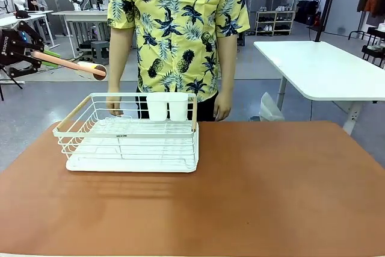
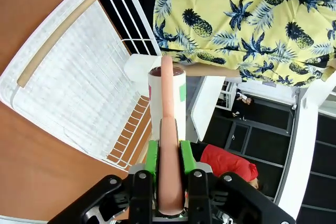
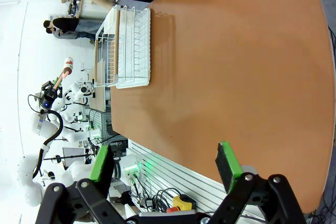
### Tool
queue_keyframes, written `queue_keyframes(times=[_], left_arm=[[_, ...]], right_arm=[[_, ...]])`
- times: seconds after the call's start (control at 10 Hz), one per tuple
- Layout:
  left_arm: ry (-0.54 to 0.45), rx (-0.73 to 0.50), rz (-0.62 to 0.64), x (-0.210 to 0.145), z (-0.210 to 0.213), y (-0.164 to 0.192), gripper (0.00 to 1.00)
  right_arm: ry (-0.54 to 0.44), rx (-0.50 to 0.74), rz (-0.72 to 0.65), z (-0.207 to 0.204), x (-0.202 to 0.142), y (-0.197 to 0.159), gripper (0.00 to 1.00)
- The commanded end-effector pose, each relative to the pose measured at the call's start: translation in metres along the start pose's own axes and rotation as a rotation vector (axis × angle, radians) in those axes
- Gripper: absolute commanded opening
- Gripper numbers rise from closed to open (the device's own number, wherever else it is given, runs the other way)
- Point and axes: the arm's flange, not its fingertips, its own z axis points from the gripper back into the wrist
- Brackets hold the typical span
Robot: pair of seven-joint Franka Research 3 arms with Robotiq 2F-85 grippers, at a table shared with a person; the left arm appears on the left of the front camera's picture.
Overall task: Clean the table.
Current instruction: Clean the table with the Lint Roller when the human lifts the Dish drying rack.
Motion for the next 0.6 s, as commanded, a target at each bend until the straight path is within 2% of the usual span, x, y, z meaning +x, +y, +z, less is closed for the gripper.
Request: queue_keyframes(times=[0.0, 0.5], left_arm=[[-0.012, 0.003, -0.002, -0.0004, -0.0005, -0.0008, 0.03], [-0.012, 0.003, -0.002, -0.0004, -0.0005, -0.0008, 0.03]], right_arm=[[-0.006, 0.016, 0.003, 0.0014, -0.0009, 0.0033, 1.00], [-0.006, 0.016, 0.003, 0.0014, -0.0009, 0.0033, 1.00]])
